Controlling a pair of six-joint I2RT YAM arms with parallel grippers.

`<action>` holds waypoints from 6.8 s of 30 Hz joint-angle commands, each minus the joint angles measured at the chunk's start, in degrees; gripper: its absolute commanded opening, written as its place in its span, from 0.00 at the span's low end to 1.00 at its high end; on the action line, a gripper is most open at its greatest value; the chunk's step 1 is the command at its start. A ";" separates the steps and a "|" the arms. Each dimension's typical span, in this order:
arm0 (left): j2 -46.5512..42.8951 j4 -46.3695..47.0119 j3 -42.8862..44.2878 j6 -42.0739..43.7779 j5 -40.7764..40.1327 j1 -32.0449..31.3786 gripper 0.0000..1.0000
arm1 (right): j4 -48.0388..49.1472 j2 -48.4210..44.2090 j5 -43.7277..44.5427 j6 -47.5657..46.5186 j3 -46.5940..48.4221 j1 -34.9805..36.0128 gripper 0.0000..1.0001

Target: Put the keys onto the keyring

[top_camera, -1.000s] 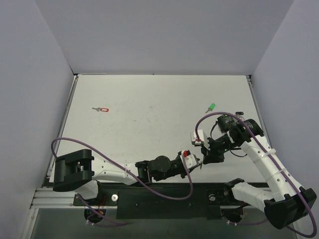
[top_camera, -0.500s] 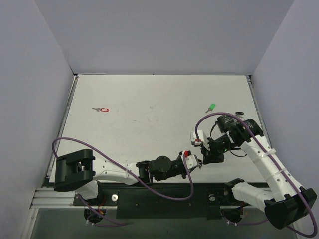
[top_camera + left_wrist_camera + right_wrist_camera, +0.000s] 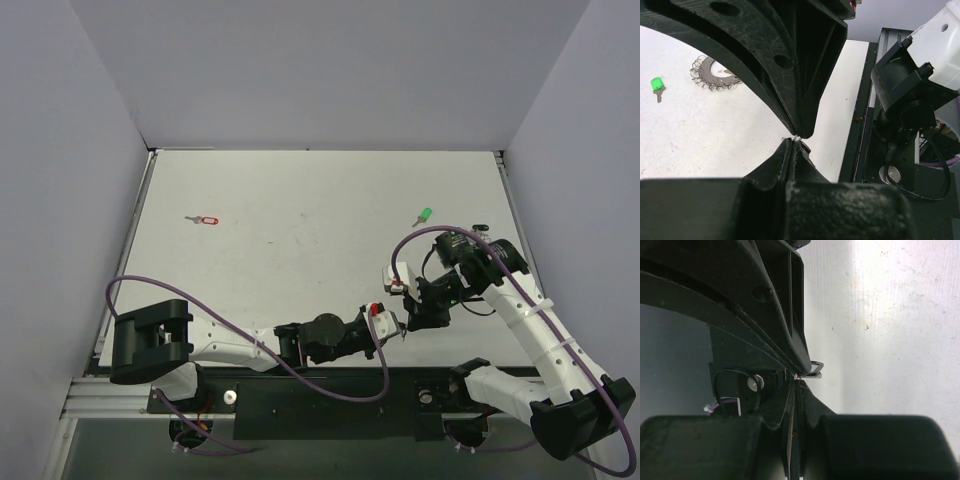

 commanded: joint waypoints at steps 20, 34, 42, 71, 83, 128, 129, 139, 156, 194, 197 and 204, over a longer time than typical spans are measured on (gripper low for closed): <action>-2.69 41.02 -15.71 -12.85 -5.03 -0.24 0.00 | -5.13 -7.31 -14.64 -10.84 -1.16 -7.07 0.47; -0.66 46.14 -15.10 -13.38 -2.31 -0.16 0.00 | -7.50 -2.23 -21.25 -22.36 -2.31 -6.20 0.40; -0.48 46.32 -14.40 -13.21 -1.69 -0.25 0.00 | -7.42 -0.90 -20.99 -23.25 -2.39 -4.97 0.23; 0.75 46.76 -12.82 -13.38 -0.72 -0.25 0.00 | -3.11 0.42 -20.82 -21.40 -4.33 -3.12 0.01; -1.09 42.29 -15.01 -14.35 -3.53 -0.16 0.34 | 0.84 -2.30 -13.45 -8.14 -3.28 -2.94 0.00; 2.77 6.68 3.27 0.42 -0.63 -1.48 0.31 | -7.86 4.11 7.31 1.45 5.25 3.82 0.00; 2.77 6.77 3.27 0.24 -0.63 -1.56 0.31 | -7.86 4.02 7.31 1.45 5.25 3.74 0.00; 2.85 6.68 3.27 0.07 -0.19 -1.56 0.24 | -7.86 3.93 6.70 1.10 5.07 3.82 0.00; 3.47 5.36 4.32 -0.99 -0.02 -1.56 0.06 | -7.86 3.23 5.64 0.48 4.55 3.82 0.00; 0.75 16.43 -3.32 -4.33 -3.27 -1.74 0.00 | -8.47 -0.19 0.82 -1.44 4.81 -0.12 0.39; -0.48 19.24 -5.78 -3.45 -4.67 -2.27 0.00 | -11.28 -0.98 -2.35 -4.34 5.34 -3.11 0.42; -2.42 28.99 -10.53 -2.84 -5.56 -2.53 0.00 | -9.54 -6.52 -9.03 -25.16 -3.44 -5.58 0.49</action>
